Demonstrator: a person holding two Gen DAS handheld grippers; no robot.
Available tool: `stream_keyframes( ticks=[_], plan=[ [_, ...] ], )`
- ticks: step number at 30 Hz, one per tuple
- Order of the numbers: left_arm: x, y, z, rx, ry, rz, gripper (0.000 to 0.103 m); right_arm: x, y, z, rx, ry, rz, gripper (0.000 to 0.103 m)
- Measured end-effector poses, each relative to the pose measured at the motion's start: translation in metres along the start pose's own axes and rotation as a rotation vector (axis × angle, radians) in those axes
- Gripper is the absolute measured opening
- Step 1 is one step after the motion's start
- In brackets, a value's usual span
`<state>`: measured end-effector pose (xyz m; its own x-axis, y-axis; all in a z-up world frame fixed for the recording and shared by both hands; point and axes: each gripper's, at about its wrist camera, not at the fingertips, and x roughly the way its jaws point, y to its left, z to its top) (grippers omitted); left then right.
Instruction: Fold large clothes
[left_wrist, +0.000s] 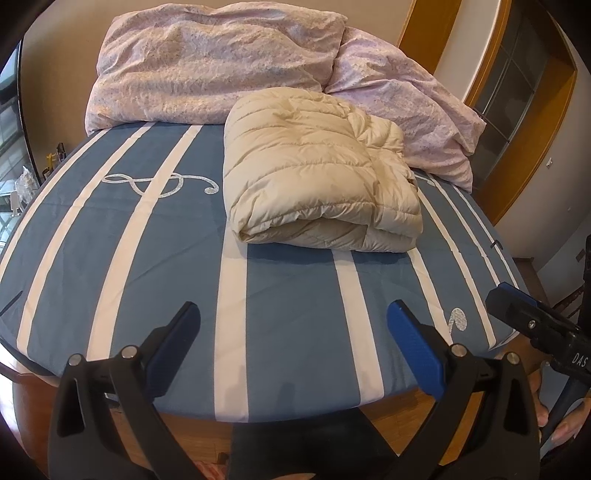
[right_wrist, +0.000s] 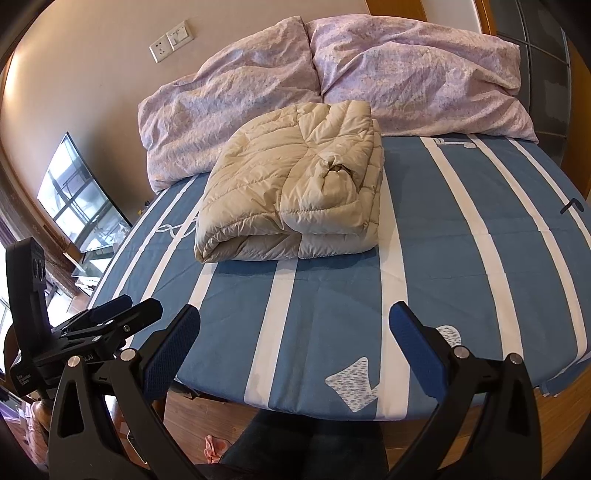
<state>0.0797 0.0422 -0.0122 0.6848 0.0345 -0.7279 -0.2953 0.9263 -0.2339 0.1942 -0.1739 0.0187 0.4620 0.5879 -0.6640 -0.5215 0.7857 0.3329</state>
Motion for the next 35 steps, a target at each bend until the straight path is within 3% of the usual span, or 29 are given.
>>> stream_keyframes(
  ticks=[35],
  plan=[
    [0.0042,-0.0044,0.0003,0.025,0.003,-0.028,0.101,0.0030,0.0001,0.0014,-0.002,0.001,-0.001,0.102]
  ],
)
